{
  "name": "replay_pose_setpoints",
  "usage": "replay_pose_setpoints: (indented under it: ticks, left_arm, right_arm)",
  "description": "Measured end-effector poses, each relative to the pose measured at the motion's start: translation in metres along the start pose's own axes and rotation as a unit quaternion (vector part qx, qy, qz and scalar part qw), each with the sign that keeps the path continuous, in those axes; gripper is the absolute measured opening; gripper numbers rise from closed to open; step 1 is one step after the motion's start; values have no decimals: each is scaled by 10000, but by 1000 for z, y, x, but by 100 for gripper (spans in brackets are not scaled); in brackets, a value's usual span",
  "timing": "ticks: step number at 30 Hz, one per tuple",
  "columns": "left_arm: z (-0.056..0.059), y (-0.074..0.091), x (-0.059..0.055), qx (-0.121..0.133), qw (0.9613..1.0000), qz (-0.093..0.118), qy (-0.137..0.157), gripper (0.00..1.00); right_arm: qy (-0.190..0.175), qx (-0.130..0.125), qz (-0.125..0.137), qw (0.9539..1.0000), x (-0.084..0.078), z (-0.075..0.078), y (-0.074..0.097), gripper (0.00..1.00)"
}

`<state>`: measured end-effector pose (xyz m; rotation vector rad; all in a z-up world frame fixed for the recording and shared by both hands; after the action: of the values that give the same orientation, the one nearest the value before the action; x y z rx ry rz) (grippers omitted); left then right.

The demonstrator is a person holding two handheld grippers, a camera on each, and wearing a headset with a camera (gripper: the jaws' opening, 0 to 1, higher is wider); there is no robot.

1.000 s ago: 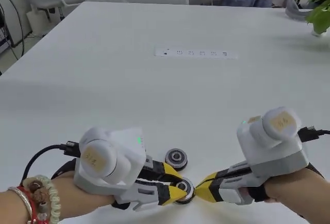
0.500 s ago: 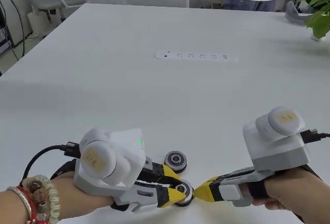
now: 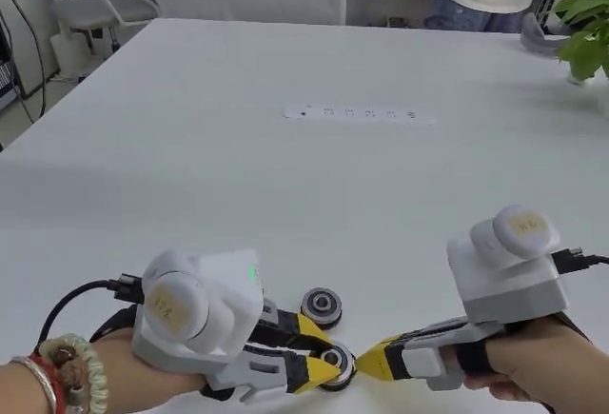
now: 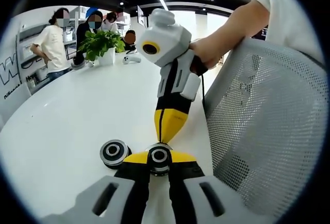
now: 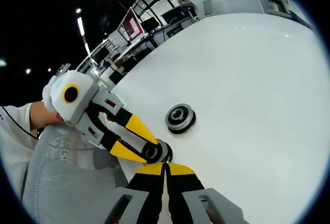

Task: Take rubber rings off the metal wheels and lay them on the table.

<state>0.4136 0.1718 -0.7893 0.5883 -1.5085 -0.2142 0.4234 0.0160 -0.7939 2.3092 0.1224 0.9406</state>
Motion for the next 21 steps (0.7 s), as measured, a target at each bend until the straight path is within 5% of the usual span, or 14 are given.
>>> replay_pose_setpoints:
  ticks: [21]
  left_arm:
    - [0, -1, 1, -4, 10000, -16, -86, 7]
  right_arm:
    - [-523, 227, 216, 9981, 1, 1, 1, 0]
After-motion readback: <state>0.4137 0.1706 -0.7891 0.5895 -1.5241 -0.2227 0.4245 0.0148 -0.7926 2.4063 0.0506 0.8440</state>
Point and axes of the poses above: the centre of the closed fingertips' face, and the gripper's own axes: y roughly backward along the fingers, z roughly to its right, x roughly out of its top, the point moved 9 cm from there along y, roughly backward along the fingers, and after that the axes turned 3 degrees about z, right-handed, at the moved point
